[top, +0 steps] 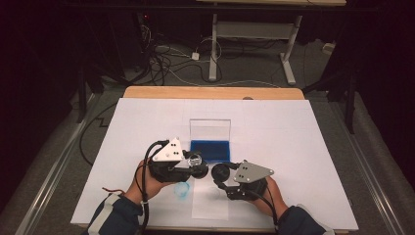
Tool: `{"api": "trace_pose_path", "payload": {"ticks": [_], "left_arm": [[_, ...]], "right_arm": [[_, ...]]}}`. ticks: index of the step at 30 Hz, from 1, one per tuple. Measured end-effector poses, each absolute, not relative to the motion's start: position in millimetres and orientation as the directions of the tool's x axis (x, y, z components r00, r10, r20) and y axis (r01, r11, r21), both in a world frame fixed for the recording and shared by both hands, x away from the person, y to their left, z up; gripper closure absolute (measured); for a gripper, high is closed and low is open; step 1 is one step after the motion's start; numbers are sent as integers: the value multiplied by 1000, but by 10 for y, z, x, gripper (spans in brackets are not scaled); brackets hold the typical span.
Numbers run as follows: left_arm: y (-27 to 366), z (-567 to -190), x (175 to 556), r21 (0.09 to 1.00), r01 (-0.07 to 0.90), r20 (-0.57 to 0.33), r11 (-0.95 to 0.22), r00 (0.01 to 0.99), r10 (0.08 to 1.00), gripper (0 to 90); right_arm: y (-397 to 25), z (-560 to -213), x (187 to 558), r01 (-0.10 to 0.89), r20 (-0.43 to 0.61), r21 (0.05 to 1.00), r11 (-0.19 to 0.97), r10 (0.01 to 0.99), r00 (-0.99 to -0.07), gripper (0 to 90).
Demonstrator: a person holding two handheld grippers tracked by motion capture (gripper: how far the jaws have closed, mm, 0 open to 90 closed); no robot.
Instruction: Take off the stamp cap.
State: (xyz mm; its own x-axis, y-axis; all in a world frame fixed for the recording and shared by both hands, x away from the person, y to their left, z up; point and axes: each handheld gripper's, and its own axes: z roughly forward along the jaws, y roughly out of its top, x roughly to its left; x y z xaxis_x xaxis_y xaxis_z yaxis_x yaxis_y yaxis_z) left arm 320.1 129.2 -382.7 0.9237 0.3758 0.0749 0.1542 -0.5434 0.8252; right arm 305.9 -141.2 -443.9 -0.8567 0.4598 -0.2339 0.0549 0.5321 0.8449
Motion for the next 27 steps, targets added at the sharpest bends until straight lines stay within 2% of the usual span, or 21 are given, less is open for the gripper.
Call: {"api": "trace_pose_path", "payload": {"ticks": [10,27], "left_arm": [[1352,-3865,3230,813,167,83,-558,915,394,545],[1404,-3916,3261,783,176,104,-596,908,406,545]], "right_arm": [[-1700,-4329,3070,65,-253,855,514,523,-813,387],[-2122,-4256,2961,74,-282,854,515,578,-766,387]]}}
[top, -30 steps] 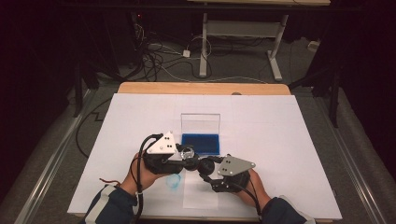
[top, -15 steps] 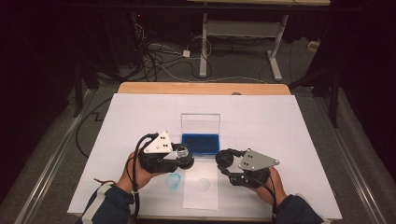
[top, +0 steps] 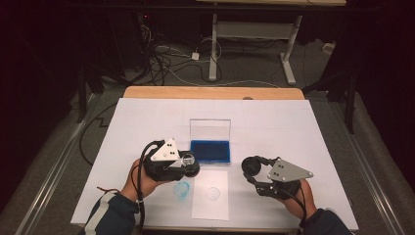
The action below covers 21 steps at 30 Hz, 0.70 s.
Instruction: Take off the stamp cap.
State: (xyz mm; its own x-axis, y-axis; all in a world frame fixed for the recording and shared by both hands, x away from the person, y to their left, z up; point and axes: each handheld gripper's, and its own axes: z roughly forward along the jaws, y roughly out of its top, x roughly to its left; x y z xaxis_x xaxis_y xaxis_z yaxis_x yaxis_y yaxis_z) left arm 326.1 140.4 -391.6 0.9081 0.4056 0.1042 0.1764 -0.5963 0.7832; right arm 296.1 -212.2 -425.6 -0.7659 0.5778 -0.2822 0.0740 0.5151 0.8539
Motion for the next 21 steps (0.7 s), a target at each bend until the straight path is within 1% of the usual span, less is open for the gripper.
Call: {"api": "trace_pose_path", "payload": {"ticks": [11,21], "left_arm": [[1405,-3956,3285,772,174,119,-612,905,409,545],[1432,-3962,3301,773,178,121,-609,901,417,545]], "right_arm": [[-2355,-4287,2890,91,-296,846,525,605,-739,387],[-2541,-4347,2838,130,-283,838,530,626,-726,386]]}}
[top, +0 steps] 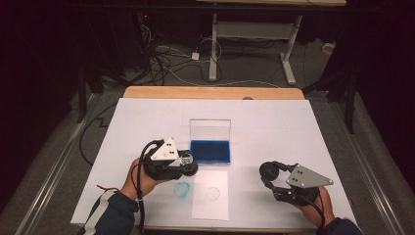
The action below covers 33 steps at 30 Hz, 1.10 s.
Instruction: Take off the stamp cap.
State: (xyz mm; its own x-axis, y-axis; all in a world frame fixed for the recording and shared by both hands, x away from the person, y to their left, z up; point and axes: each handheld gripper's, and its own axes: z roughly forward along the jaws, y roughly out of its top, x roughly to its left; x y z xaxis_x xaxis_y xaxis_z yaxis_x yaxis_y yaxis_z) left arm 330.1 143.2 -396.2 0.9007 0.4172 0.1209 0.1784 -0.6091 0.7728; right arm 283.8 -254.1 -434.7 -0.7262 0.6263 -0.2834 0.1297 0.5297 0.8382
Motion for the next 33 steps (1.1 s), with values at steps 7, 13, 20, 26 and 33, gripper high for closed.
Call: {"api": "trace_pose_path", "payload": {"ticks": [7,13,20,26,33], "left_arm": [[1398,-3955,3322,769,175,129,-615,900,416,545],[1347,-3915,3359,769,159,133,-619,908,398,545],[1272,-3791,3429,752,138,143,-645,921,364,545],[1193,-3640,3537,719,136,148,-681,928,342,545],[1130,-3544,3648,695,144,148,-705,930,336,545]], "right_arm": [[-2596,-4373,2798,139,-278,836,530,629,-726,386],[-2599,-4386,2796,144,-274,834,533,625,-731,386],[-2575,-4387,2816,147,-276,828,541,621,-733,386],[-2562,-4396,2833,149,-274,824,546,615,-740,386],[-2535,-4404,2838,149,-276,817,556,605,-747,386]]}}
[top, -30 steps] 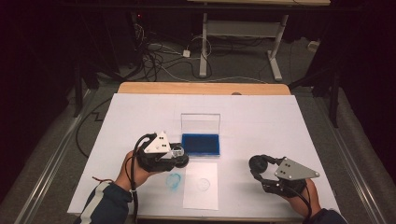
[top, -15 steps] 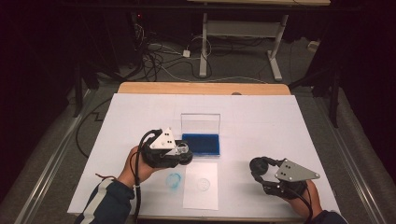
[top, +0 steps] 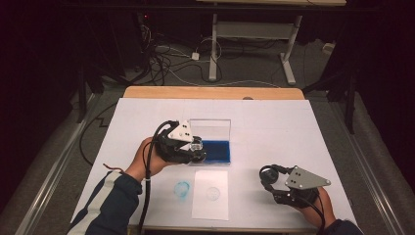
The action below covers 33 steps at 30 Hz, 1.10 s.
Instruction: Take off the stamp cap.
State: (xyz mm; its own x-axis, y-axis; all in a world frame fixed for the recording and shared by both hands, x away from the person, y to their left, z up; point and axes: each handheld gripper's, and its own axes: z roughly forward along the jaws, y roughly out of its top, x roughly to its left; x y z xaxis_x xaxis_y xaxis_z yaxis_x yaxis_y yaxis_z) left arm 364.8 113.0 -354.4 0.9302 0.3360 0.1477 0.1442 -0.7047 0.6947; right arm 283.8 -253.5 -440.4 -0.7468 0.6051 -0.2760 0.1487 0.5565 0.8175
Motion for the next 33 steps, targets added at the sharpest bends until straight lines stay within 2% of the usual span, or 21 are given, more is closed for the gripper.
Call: {"api": "trace_pose_path", "payload": {"ticks": [33], "left_arm": [[871,-3512,3953,689,149,152,-709,927,342,545]], "right_arm": [[-2543,-4400,2860,153,-271,818,554,607,-747,386]]}}
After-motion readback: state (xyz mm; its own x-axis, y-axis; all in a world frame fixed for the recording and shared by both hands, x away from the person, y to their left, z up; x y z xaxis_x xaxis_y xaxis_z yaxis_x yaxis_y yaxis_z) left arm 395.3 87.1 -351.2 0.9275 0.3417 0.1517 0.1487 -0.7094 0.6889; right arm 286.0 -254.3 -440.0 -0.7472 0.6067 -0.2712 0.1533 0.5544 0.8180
